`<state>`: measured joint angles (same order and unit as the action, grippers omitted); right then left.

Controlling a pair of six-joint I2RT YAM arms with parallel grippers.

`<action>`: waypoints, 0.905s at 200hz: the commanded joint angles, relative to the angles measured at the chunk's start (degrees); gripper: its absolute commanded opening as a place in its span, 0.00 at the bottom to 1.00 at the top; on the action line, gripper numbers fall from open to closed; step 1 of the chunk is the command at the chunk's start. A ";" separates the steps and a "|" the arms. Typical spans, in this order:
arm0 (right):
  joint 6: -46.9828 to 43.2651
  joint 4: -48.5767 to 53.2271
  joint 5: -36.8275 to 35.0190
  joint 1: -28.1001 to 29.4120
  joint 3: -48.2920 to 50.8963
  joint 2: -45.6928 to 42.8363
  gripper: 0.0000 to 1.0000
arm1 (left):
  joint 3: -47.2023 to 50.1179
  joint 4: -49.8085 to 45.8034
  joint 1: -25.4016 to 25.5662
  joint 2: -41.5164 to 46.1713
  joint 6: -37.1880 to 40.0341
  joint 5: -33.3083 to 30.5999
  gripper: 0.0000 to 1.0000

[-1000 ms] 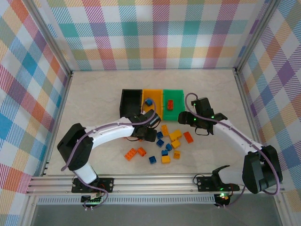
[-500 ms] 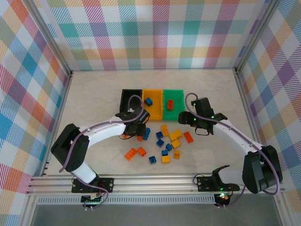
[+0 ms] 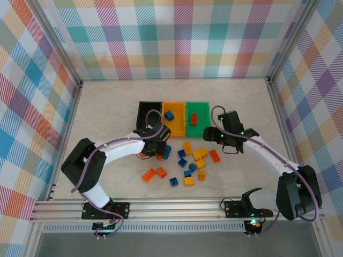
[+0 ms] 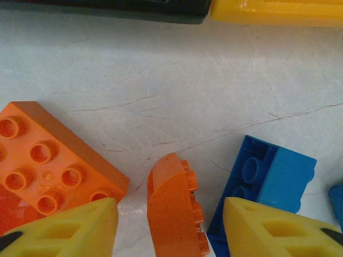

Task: Sort the legos into containers by color

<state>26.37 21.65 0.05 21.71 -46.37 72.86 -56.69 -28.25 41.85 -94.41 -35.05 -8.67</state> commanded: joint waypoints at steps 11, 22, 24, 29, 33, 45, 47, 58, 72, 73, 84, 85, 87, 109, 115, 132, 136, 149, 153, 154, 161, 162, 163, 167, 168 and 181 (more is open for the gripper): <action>0.23 -0.64 -0.05 -0.12 0.68 -0.43 0.76 | 1.11 -0.06 -0.52 -1.28 -0.28 -0.92 0.46; 0.21 -0.64 -0.05 -0.08 0.71 -0.33 0.76 | 1.50 0.34 -0.45 -1.37 -0.37 -0.62 0.44; 0.18 -0.64 -0.05 -0.11 0.72 -0.30 0.76 | 1.56 0.38 -0.45 -1.38 -0.37 -0.51 0.44; 0.27 -0.64 -0.05 -0.09 0.75 -0.40 0.76 | 1.73 0.56 -0.45 -1.39 -0.39 -0.40 0.43; 0.30 -0.64 -0.15 -0.10 0.80 -0.43 0.76 | 1.75 0.71 -0.46 -1.39 -0.53 -0.24 0.42; 0.27 -0.64 -0.24 -0.09 0.83 -0.52 0.76 | 2.01 0.82 -0.47 -1.38 -0.54 0.27 0.40; 0.26 -0.62 -0.23 -0.05 0.84 -0.53 0.76 | 2.06 0.85 -0.45 -1.39 -0.59 0.33 0.40; 0.27 -0.64 -0.32 -0.04 0.67 -0.53 0.76 | 2.28 0.91 -0.46 -1.24 -0.63 0.61 0.36; 0.27 -0.64 -0.49 -0.09 0.67 -0.53 0.76 | 2.79 0.87 -0.46 -0.68 -0.73 1.06 0.32; 0.27 -0.64 -0.49 -0.09 0.62 -0.57 0.76 | 2.80 0.89 -0.50 -0.60 -0.72 1.08 0.32; 0.35 -0.64 -0.67 -0.09 0.62 -0.52 0.76 | 2.87 0.48 -0.40 0.14 -0.77 1.10 0.28; 0.35 -0.64 -0.67 -0.09 0.64 -0.53 0.76 | 2.84 0.43 -0.43 0.21 -0.75 1.11 0.28; 0.35 -0.64 -0.69 -0.09 0.59 -0.53 0.76 | 2.84 0.36 -0.38 0.33 -0.73 1.06 0.28; 0.53 -0.71 -0.76 -0.09 0.57 -0.57 0.76 | 2.55 -1.30 -0.37 2.52 -0.67 1.11 0.22; 0.52 -0.68 -0.84 -0.12 0.57 -0.70 0.76 | 2.22 -2.00 -0.38 3.40 -0.65 1.11 0.21; 0.53 -0.74 -0.93 -0.07 0.57 -0.90 0.76 | 0.70 -4.39 -0.27 6.41 -0.12 1.11 0.19; 0.62 -0.87 -0.93 -0.09 0.64 -0.96 0.76 | 0.18 -4.97 -0.20 7.01 -0.01 0.89 0.19; 0.78 -0.97 -1.04 -0.09 0.67 -1.03 0.76 | -1.68 -6.93 -0.05 8.55 0.50 0.78 0.16; 0.81 -1.07 -1.02 -0.09 0.83 -1.02 0.76 | -2.56 -7.55 0.03 8.81 0.76 0.79 0.15; 0.84 -1.08 -1.02 -0.09 0.79 -1.08 0.76 | -2.78 -7.67 0.01 8.85 0.85 0.86 0.15; 0.94 -1.21 -1.11 -0.10 0.91 -1.22 0.76 | -4.21 -8.48 0.29 8.97 1.35 0.86 0.14; 1.00 -1.23 -1.11 -0.10 0.97 -1.23 0.76 | -4.52 -8.53 0.32 8.97 1.41 0.85 0.14; 1.02 -1.20 -1.11 -0.10 0.95 -1.23 0.76 | -4.81 -8.68 0.33 8.89 1.49 0.85 0.14; 1.05 -1.33 -1.19 -0.09 1.06 -1.30 0.76 | -6.00 -9.15 0.50 8.74 1.67 0.84 0.14; 1.09 -1.34 -1.19 -0.09 1.08 -1.35 0.76 | -6.25 -9.26 0.55 8.64 1.75 0.84 0.14; 1.22 -1.47 -1.52 -0.15 1.41 -1.66 0.76 | -10.81 -9.71 0.91 6.89 2.57 1.50 0.14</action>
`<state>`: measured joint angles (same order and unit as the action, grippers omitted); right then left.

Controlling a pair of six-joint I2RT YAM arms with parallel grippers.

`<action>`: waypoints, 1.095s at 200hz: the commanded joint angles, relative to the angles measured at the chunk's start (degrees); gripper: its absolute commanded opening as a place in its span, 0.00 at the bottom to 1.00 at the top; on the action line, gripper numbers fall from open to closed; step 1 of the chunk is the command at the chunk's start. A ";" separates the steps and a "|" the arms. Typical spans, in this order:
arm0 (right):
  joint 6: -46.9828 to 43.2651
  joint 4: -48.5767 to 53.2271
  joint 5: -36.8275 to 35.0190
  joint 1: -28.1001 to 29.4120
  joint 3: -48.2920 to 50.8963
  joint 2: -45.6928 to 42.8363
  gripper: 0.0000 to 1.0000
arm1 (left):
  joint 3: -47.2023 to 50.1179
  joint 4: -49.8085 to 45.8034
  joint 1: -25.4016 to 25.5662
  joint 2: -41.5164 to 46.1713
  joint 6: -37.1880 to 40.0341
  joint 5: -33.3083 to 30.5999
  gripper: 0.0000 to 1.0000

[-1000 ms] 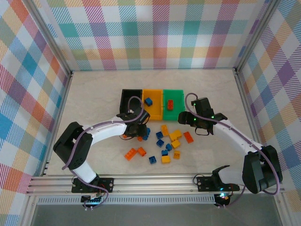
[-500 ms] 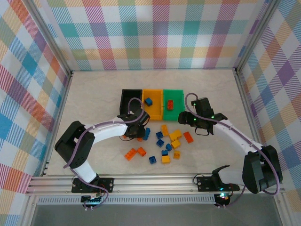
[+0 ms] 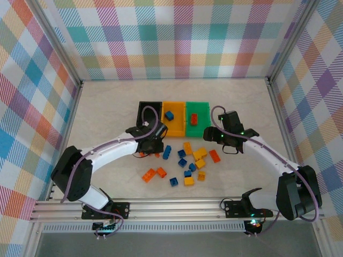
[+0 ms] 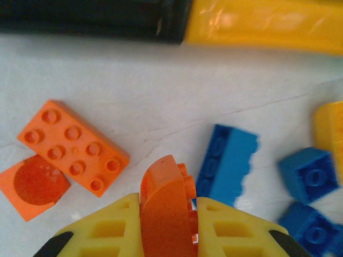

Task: Sort the legos into containers by color

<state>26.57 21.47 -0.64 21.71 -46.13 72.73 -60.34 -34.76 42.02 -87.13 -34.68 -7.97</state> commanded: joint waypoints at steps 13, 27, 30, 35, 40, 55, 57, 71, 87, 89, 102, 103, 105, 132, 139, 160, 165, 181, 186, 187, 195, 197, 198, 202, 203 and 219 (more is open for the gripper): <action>1.27 -1.27 -1.32 -0.14 1.63 -1.94 0.76 | -13.22 -3.33 1.44 -4.35 2.88 1.27 0.13; 1.51 -1.38 -1.75 -0.13 2.36 -2.53 0.76 | -21.80 -3.03 2.76 -10.56 3.72 2.29 0.13; 1.55 -1.31 -1.85 -0.17 2.56 -2.65 0.76 | -23.79 -3.02 3.17 -12.00 3.96 2.26 0.13; 1.54 -1.26 -2.01 -0.18 2.74 -2.82 0.76 | -27.23 -3.29 3.79 -14.53 4.44 2.10 0.13; 1.56 -1.22 -2.08 -0.18 2.94 -2.98 0.76 | -30.85 -3.80 4.31 -17.32 4.81 2.05 0.13; 1.48 -0.80 -2.34 -0.18 3.15 -3.20 0.76 | -41.48 -5.96 4.91 -25.53 5.64 2.36 0.11; 1.45 -0.68 -2.41 -0.18 3.22 -3.23 0.76 | -42.81 -6.38 4.98 -26.42 5.67 2.39 0.11; 1.32 -0.52 -2.43 -0.31 3.42 -3.62 0.76 | -51.06 -9.02 5.02 -33.20 6.11 2.30 0.10; 1.29 -0.32 -2.45 -0.27 3.68 -3.95 0.76 | -60.51 -12.63 5.04 -39.69 6.94 0.95 0.10; 1.23 -0.37 -2.50 -0.27 3.63 -3.99 0.76 | -61.54 -13.10 4.94 -40.46 7.00 0.81 0.10; 1.07 -0.35 -2.43 -0.19 3.65 -4.15 0.76 | -68.42 -16.10 4.92 -45.15 7.58 -0.11 0.10; 1.05 -0.32 -2.43 -0.19 3.66 -4.16 0.76 | -68.91 -16.33 4.92 -45.45 7.55 -0.16 0.10; 1.04 -0.37 -2.48 -0.25 3.67 -4.17 0.76 | -69.91 -16.64 4.96 -46.14 7.53 -0.20 0.10; 0.88 -0.45 -2.52 -0.25 3.92 -4.73 0.76 | -81.96 -21.55 5.01 -53.97 7.43 -0.21 0.17; 0.93 -0.47 -2.52 -0.26 4.02 -4.87 0.77 | -84.79 -22.89 5.01 -55.73 7.39 -0.21 0.22; 0.85 -0.36 -2.71 -0.27 4.20 -5.39 0.77 | -92.57 -26.61 5.05 -60.10 7.21 -0.43 0.40; 0.85 -0.23 -2.76 -0.27 4.16 -5.48 0.77 | -94.10 -27.32 5.00 -60.77 7.23 -0.41 0.44; 0.85 -0.07 -2.85 -0.27 4.17 -5.81 0.78 | -97.89 -28.93 5.16 -61.74 7.01 -0.12 0.56; 0.77 0.11 -2.87 -0.27 4.12 -5.87 0.78 | -98.53 -29.20 5.25 -61.56 6.93 -0.18 0.59; 0.77 0.13 -2.87 -0.27 4.12 -5.90 0.78 | -98.68 -29.21 5.26 -61.52 6.91 -0.19 0.60; 0.77 0.15 -2.96 -0.27 4.00 -6.06 0.78 | -99.46 -29.51 5.41 -61.18 6.91 -0.19 0.63; 0.77 0.15 -2.96 -0.27 3.96 -6.10 0.78 | -99.65 -29.56 5.37 -60.97 6.93 -0.25 0.64; 0.77 0.19 -2.96 -0.27 3.99 -6.10 0.78 | -99.72 -29.61 5.45 -60.84 7.00 -0.23 0.65; 0.84 0.21 -2.95 -0.27 3.96 -6.11 0.78 | -99.81 -29.72 5.50 -60.44 7.04 -0.29 0.66; 0.85 0.22 -2.95 -0.27 3.91 -6.15 0.78 | -99.81 -29.74 5.52 -60.35 7.06 -0.29 0.66; 0.85 0.45 -2.96 -0.26 3.82 -6.51 0.79 | -99.76 -30.46 5.91 -58.33 7.24 -0.51 0.70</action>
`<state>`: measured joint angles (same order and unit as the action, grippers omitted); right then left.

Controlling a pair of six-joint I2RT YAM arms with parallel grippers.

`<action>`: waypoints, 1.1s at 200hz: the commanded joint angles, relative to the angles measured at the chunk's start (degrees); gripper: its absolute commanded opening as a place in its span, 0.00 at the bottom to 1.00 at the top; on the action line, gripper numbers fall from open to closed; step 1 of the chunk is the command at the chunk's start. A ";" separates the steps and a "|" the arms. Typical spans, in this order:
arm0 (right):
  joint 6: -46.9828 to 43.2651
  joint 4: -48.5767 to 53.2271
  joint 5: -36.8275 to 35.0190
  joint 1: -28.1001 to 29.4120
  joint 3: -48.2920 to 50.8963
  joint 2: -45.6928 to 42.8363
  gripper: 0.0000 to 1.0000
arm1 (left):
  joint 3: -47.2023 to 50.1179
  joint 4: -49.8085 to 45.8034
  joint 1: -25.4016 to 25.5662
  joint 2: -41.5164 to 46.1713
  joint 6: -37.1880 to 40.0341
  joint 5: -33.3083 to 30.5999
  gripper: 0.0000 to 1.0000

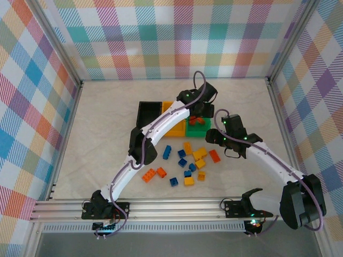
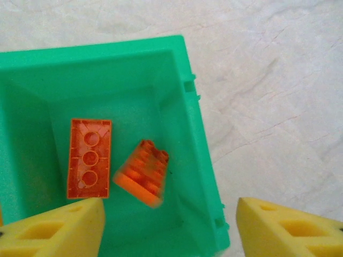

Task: Sort the legos into containers by color

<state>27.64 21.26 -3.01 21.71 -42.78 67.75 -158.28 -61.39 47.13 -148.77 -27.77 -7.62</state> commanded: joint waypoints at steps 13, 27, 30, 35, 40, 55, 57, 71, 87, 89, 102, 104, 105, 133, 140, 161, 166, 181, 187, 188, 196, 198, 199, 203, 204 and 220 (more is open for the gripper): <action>-0.22 0.72 -0.68 -0.27 0.45 -1.85 0.79 | -1.85 -4.92 1.38 4.95 1.00 -1.57 0.74; -0.30 0.82 -0.80 -0.27 0.42 -2.18 0.79 | -1.81 -6.33 1.97 6.81 1.74 -2.46 0.78; -0.29 0.89 -0.78 -0.27 0.45 -2.18 0.80 | -1.85 -6.53 2.15 7.21 1.95 -2.64 0.78; -0.30 0.83 -0.77 -0.26 0.50 -2.24 0.80 | -1.83 -7.00 2.42 7.70 2.20 -2.81 0.80; -0.37 0.78 -0.77 -0.29 0.43 -2.22 0.80 | -1.79 -7.59 2.68 8.27 2.42 -2.99 0.81; -0.48 0.91 -0.45 -0.33 0.42 -2.09 0.80 | -1.77 -8.92 3.66 9.73 3.37 -3.78 0.83; -0.55 0.94 -0.36 -0.33 0.42 -2.09 0.80 | -1.77 -9.14 3.84 9.95 3.59 -3.98 0.83; -0.57 0.98 -0.19 -0.30 0.42 -1.95 0.80 | -1.54 -10.67 5.37 11.05 4.68 -5.41 0.84; -0.91 1.07 0.09 -0.31 0.43 -1.96 0.80 | -1.05 -12.54 6.98 12.03 5.99 -7.25 0.85; -0.96 1.09 0.10 -0.32 0.40 -1.99 0.80 | -0.80 -12.67 7.18 12.19 6.15 -7.41 0.85; -1.18 1.30 0.02 -0.36 0.40 -2.09 0.80 | 2.39 -12.33 7.71 13.76 6.61 -8.31 0.85; -1.21 1.28 0.02 -0.34 0.42 -2.09 0.80 | 3.38 -12.02 7.71 14.03 6.68 -8.34 0.85; -1.19 1.26 0.02 -0.35 0.42 -2.09 0.80 | 3.92 -11.79 7.71 14.38 6.68 -8.36 0.85; -1.54 1.61 -0.07 -0.35 0.07 -2.09 0.80 | 27.08 1.03 6.09 26.02 6.67 -6.15 0.90; -1.58 1.78 -0.16 -0.36 -0.01 -2.18 0.80 | 30.42 2.22 5.33 28.42 6.33 -5.73 0.91; -1.63 1.66 0.10 -0.36 0.10 -2.24 0.80 | 38.00 2.41 4.65 34.82 8.01 -6.36 0.93; -1.63 1.36 0.19 -0.36 0.16 -2.27 0.80 | 40.10 2.76 4.66 36.53 8.22 -6.35 0.93; -1.47 0.77 0.39 -0.36 0.41 -1.94 0.80 | 49.71 4.48 4.65 41.97 7.60 -6.36 0.95; -1.47 0.62 0.53 -0.32 0.47 -1.77 0.80 | 54.00 5.80 4.61 44.17 7.21 -6.28 0.95; -1.46 0.58 0.54 -0.34 0.40 -1.66 0.80 | 54.68 6.08 4.58 44.52 7.16 -6.32 0.95; -1.42 0.39 0.64 -0.30 0.36 -1.40 0.80 | 60.17 7.83 4.32 46.85 6.46 -6.40 0.95; -1.44 0.33 0.63 -0.34 0.34 -1.26 0.80 | 61.42 8.25 4.18 47.55 6.18 -6.26 0.95; -1.40 0.35 0.68 -0.31 0.34 -1.24 0.80 | 61.99 8.45 4.10 47.80 6.12 -6.18 0.95; -1.44 0.26 0.76 -0.35 0.31 -1.07 0.80 | 64.46 9.40 3.72 48.83 5.83 -5.71 0.94; -1.45 0.27 0.78 -0.35 0.32 -1.01 0.80 | 65.05 9.68 3.61 49.05 5.77 -5.55 0.94; -1.33 -0.10 1.15 -0.36 0.17 -0.61 0.80 | 72.86 14.04 1.12 51.63 4.57 -2.57 0.84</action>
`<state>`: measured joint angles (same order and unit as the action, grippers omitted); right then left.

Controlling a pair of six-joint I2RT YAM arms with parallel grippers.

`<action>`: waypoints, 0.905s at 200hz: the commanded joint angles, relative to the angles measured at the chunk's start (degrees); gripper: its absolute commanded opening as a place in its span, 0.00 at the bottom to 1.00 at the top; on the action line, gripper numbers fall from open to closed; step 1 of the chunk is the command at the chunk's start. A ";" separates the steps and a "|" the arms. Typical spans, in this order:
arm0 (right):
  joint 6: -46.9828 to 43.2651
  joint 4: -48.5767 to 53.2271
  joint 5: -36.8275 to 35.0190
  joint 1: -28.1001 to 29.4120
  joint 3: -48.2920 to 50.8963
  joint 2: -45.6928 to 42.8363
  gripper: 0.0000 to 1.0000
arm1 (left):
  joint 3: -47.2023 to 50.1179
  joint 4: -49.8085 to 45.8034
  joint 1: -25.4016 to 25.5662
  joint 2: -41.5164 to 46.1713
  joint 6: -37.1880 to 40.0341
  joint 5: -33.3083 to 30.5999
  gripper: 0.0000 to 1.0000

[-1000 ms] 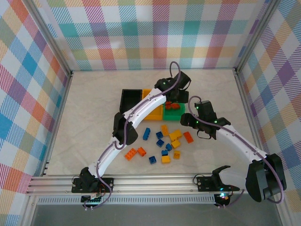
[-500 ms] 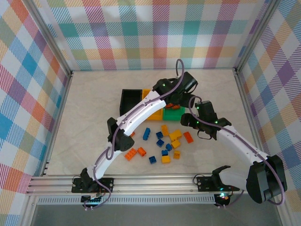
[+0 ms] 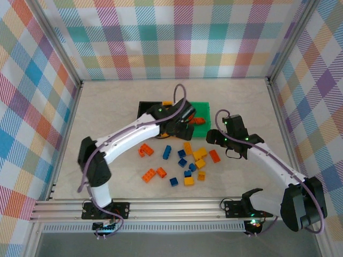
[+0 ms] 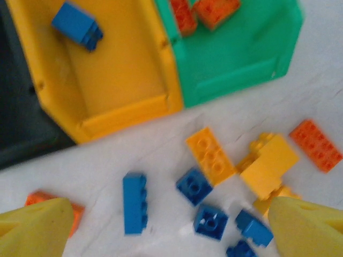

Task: Sort the legos into containers by color

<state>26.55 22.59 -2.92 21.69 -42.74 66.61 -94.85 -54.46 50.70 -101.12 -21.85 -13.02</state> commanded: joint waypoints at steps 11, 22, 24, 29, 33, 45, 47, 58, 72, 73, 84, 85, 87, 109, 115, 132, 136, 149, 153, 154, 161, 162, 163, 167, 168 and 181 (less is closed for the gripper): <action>-0.18 -1.34 1.07 -0.33 -0.06 0.71 0.80 | 13.12 9.56 -4.22 4.28 -1.45 5.20 0.77; -0.10 -1.24 1.07 -0.33 -0.22 0.76 0.79 | 14.57 10.53 -5.25 3.35 -0.88 6.77 0.76; -0.09 -1.19 1.03 -0.29 -0.23 0.73 0.79 | 14.84 10.58 -5.32 3.09 -0.78 6.88 0.75; -0.11 -1.06 0.98 -0.33 -0.31 0.63 0.79 | 15.41 10.87 -5.40 2.48 -0.45 7.02 0.75; -0.11 -0.97 0.86 -0.31 -0.31 0.63 0.80 | 16.26 11.28 -5.51 2.00 -0.34 7.13 0.75; -0.03 -0.84 0.57 -0.33 -0.31 0.43 0.79 | 18.79 12.65 -5.72 0.71 -0.30 7.61 0.75; -0.01 -0.85 0.46 -0.34 -0.26 0.40 0.79 | 19.21 12.98 -5.81 0.45 -0.37 7.71 0.75; 0.00 -0.70 0.39 -0.33 -0.15 0.19 0.79 | 21.75 14.80 -6.34 -0.44 -0.79 8.15 0.75; 0.05 -0.64 0.46 -0.33 -0.15 0.21 0.79 | 24.01 17.19 -7.36 -1.37 -1.07 8.47 0.73; 0.07 -0.71 0.46 -0.33 -0.20 0.24 0.79 | 24.14 17.36 -7.41 -1.41 -1.04 8.46 0.72; 0.09 -0.70 0.49 -0.33 -0.37 0.39 0.79 | 24.58 18.57 -7.89 -2.25 -0.94 8.75 0.69; 0.09 -0.70 0.47 -0.29 -0.44 0.38 0.79 | 24.60 18.72 -7.89 -2.33 -0.93 8.73 0.68; 0.09 -0.64 0.51 -0.30 -0.48 0.37 0.79 | 24.55 18.89 -7.98 -2.50 -0.90 8.82 0.67; 0.17 -0.66 0.46 -0.31 -0.68 0.42 0.79 | 24.04 20.37 -7.99 -4.52 -0.80 9.27 0.57; 0.13 -0.62 0.35 -0.34 -0.76 0.38 0.79 | 24.09 20.73 -7.98 -5.09 -0.89 9.41 0.55; 0.13 -0.21 0.28 -0.32 -0.93 0.25 0.79 | 24.03 20.88 -7.98 -6.57 -1.43 9.92 0.46; 0.11 -0.09 0.20 -0.25 -0.98 0.17 0.79 | 24.09 20.96 -8.06 -6.83 -1.53 9.92 0.44; -0.03 0.09 0.02 -0.29 -1.03 0.01 0.79 | 24.67 21.10 -8.06 -7.00 -1.68 9.82 0.38; 0.00 0.10 0.02 -0.28 -1.05 -0.05 0.79 | 24.86 21.18 -8.03 -6.92 -1.76 9.77 0.37; 0.00 0.14 0.02 -0.31 -1.08 -0.06 0.79 | 24.92 21.20 -8.01 -6.91 -1.78 9.77 0.37; 0.00 0.13 -0.07 -0.27 -1.03 -0.13 0.79 | 25.22 21.23 -8.01 -6.53 -1.78 9.76 0.34; 0.00 0.20 -0.07 -0.30 -1.07 -0.19 0.79 | 25.32 21.23 -8.00 -6.54 -1.79 9.76 0.34; 0.00 0.23 -0.07 -0.27 -1.09 -0.18 0.79 | 25.32 21.23 -7.99 -6.50 -1.79 9.76 0.33; 0.01 0.18 -0.07 -0.32 -1.11 -0.21 0.79 | 25.52 21.16 -7.98 -6.26 -1.95 9.70 0.32; -0.04 0.18 -0.07 -0.33 -1.12 -0.23 0.79 | 25.51 21.11 -7.98 -6.18 -1.96 9.69 0.31; 0.00 0.09 -0.03 -0.29 -1.12 -0.15 0.79 | 25.85 20.93 -7.99 -4.99 -2.40 9.83 0.27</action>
<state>26.57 22.33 -2.57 21.69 -42.74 67.02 -70.19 -33.82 43.03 -107.68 -23.22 -3.88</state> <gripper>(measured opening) 0.791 0.306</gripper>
